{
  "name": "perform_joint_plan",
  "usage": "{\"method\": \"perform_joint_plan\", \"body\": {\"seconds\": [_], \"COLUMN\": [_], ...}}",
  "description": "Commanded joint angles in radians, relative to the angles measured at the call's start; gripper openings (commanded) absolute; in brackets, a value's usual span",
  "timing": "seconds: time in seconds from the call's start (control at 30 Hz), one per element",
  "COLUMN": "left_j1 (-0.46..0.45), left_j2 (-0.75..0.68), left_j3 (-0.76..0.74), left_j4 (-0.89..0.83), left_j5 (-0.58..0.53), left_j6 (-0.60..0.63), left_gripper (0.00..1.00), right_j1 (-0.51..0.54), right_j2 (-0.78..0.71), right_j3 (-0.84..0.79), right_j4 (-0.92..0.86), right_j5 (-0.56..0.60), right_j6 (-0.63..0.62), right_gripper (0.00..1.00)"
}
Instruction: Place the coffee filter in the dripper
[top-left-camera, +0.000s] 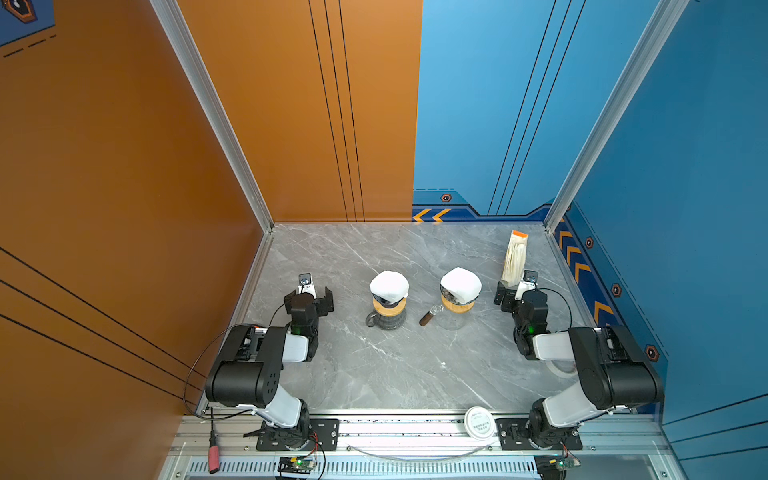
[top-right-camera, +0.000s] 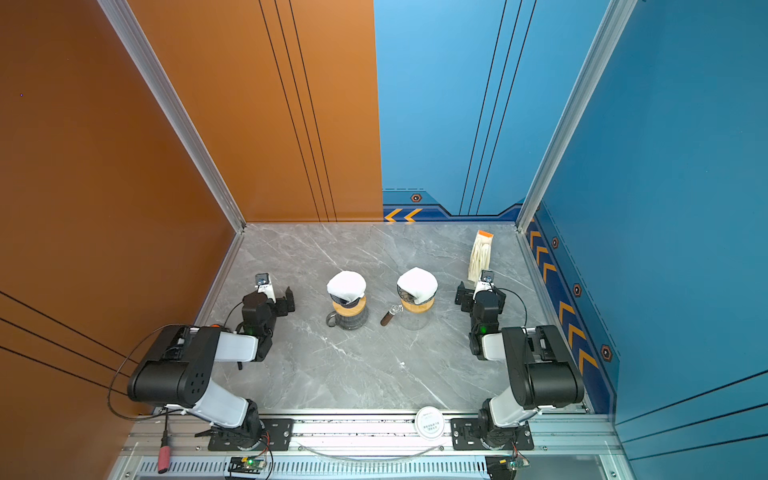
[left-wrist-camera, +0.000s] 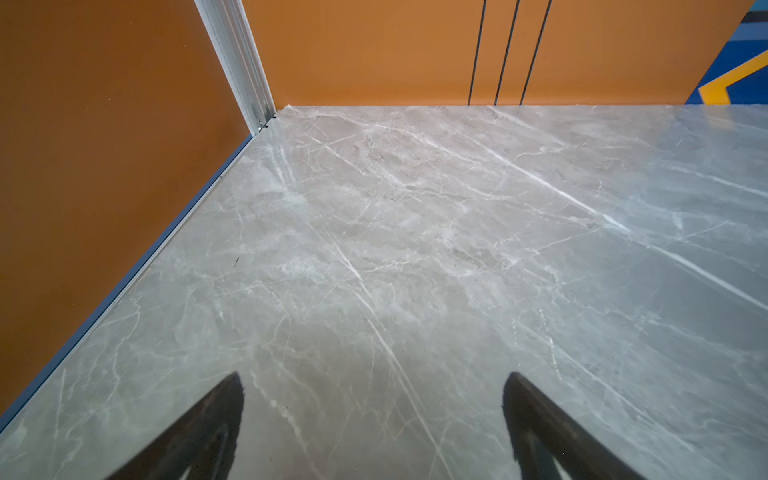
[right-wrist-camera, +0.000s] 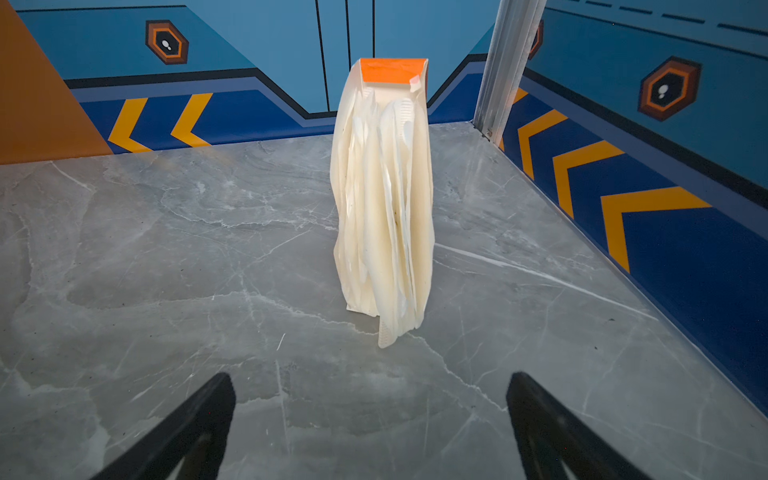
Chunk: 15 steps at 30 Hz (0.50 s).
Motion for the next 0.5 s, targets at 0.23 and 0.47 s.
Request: {"method": "perform_joint_plan", "body": {"seconds": [0.23, 0.47], "left_j1": [-0.002, -0.005], "left_j2": [0.000, 0.003], "left_j3": [0.017, 0.021], "left_j4": [-0.021, -0.024], "left_j5": [0.036, 0.058], "left_j6": [0.020, 0.035], "left_gripper": [0.98, 0.98], "right_j1": [0.007, 0.008], "right_j2": [-0.005, -0.005], "right_j3": [0.006, 0.007], "right_j4": [-0.022, -0.022], "right_j5": [0.030, 0.031], "right_j6": [-0.014, -0.014], "right_gripper": [1.00, 1.00]}}
